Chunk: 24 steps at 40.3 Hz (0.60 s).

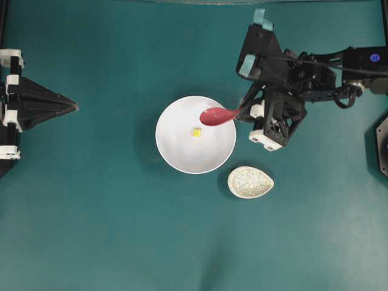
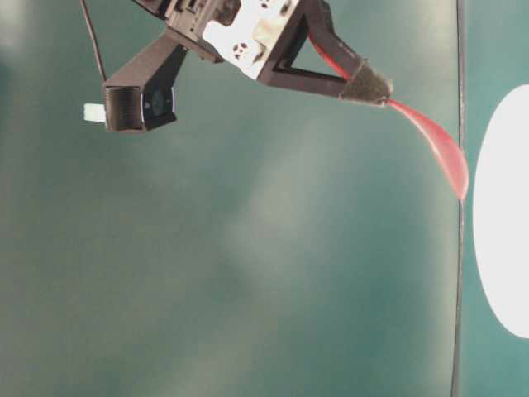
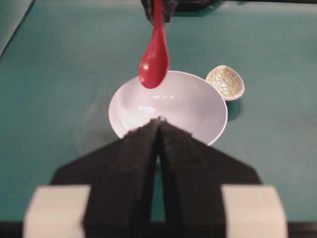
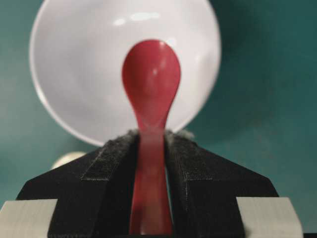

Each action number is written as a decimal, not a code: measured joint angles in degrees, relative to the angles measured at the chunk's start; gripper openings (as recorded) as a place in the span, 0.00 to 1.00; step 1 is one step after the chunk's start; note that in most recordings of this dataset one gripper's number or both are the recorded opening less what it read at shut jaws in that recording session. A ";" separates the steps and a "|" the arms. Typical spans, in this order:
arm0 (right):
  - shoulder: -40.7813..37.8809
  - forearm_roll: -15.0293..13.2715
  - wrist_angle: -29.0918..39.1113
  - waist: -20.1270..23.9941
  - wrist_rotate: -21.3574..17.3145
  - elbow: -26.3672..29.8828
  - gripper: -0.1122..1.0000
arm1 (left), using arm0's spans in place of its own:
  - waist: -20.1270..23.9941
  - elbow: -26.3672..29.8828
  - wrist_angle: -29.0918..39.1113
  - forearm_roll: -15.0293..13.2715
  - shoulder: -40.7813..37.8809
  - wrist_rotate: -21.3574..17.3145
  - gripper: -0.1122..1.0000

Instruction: Scoop the yellow hexagonal prism block from the bowl with a spoon using the right arm.

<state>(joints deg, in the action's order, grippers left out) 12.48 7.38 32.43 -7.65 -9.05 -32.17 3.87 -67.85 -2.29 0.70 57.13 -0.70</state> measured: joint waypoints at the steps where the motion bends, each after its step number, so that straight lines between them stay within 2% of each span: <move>1: 0.00 -0.18 0.09 0.09 0.00 0.00 0.31 | 0.00 0.09 0.00 0.09 0.00 0.00 0.11; 9: -0.79 -1.32 2.37 1.23 -0.09 0.53 0.31 | 0.00 0.09 0.00 0.00 0.00 0.00 0.11; 24: -5.54 -1.93 10.02 2.37 0.09 5.71 0.31 | 0.00 0.00 0.00 0.00 0.00 0.00 0.11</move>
<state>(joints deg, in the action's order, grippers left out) 6.94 5.45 42.45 -5.27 -8.96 -26.46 3.87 -67.85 -2.29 0.70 57.13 -0.70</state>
